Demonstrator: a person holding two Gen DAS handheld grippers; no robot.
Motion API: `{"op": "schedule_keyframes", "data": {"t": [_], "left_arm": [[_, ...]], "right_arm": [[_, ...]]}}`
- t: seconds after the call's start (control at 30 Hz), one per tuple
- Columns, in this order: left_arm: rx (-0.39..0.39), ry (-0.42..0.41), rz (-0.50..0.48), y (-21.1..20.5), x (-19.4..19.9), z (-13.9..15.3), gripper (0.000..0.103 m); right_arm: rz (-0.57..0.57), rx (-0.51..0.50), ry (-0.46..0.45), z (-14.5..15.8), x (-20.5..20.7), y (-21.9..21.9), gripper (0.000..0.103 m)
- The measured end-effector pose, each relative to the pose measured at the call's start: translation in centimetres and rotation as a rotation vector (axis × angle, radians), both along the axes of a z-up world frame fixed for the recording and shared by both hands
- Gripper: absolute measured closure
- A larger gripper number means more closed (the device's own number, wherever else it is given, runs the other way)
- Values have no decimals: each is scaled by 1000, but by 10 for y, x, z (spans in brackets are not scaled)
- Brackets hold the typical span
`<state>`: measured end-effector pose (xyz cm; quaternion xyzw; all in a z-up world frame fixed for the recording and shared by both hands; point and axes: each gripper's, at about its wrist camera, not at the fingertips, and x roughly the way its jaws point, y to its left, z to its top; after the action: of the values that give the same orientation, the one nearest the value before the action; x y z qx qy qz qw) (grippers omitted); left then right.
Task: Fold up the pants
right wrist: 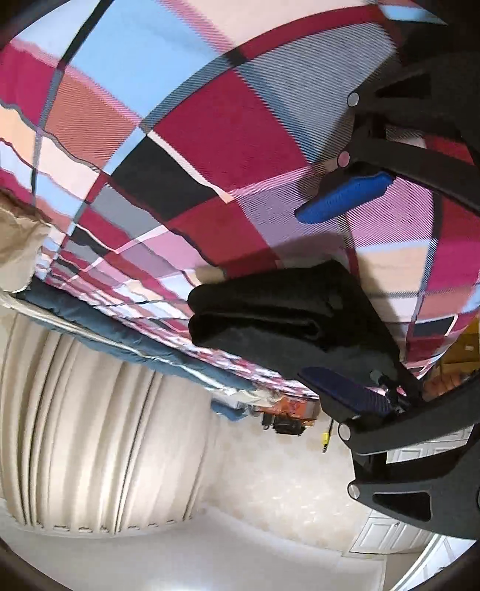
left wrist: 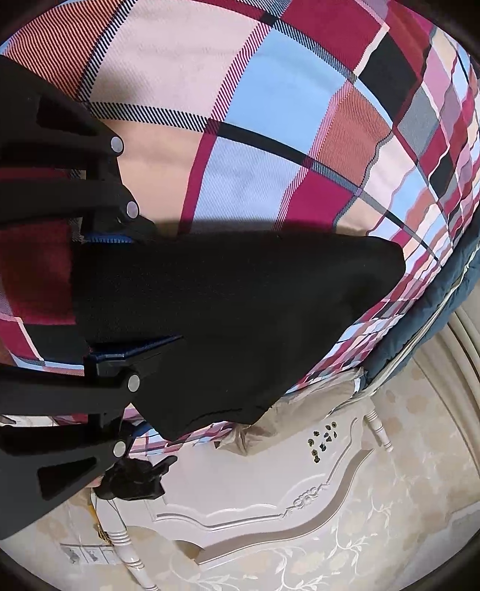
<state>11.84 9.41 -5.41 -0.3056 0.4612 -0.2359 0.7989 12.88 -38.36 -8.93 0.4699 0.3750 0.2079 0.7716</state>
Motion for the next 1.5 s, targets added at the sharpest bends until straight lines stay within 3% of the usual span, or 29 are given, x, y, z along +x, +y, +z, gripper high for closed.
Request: {"op": "schedule_keyframes", "data": {"t": [0.2, 0.27, 0.33, 0.37, 0.53, 0.97, 1.5], "left_arm": [[8, 0, -4, 0, -1, 1, 62], [9, 1, -5, 0, -1, 1, 62], [7, 2, -8, 0, -1, 1, 61], [6, 2, -9, 1, -1, 0, 61], [19, -9, -20, 0, -2, 2, 61], [54, -26, -22, 3, -7, 7, 62], [66, -23, -17, -1, -18, 11, 62]], "right_arm": [[193, -49, 13, -2, 35, 38, 23], [247, -108, 20, -1, 46, 60, 24], [234, -151, 29, -1, 52, 69, 39], [229, -131, 43, -5, 54, 69, 55], [198, -84, 27, -6, 43, 64, 68], [167, -30, 24, -7, 22, 61, 70], [202, -40, 33, -4, 37, 58, 70]]}}
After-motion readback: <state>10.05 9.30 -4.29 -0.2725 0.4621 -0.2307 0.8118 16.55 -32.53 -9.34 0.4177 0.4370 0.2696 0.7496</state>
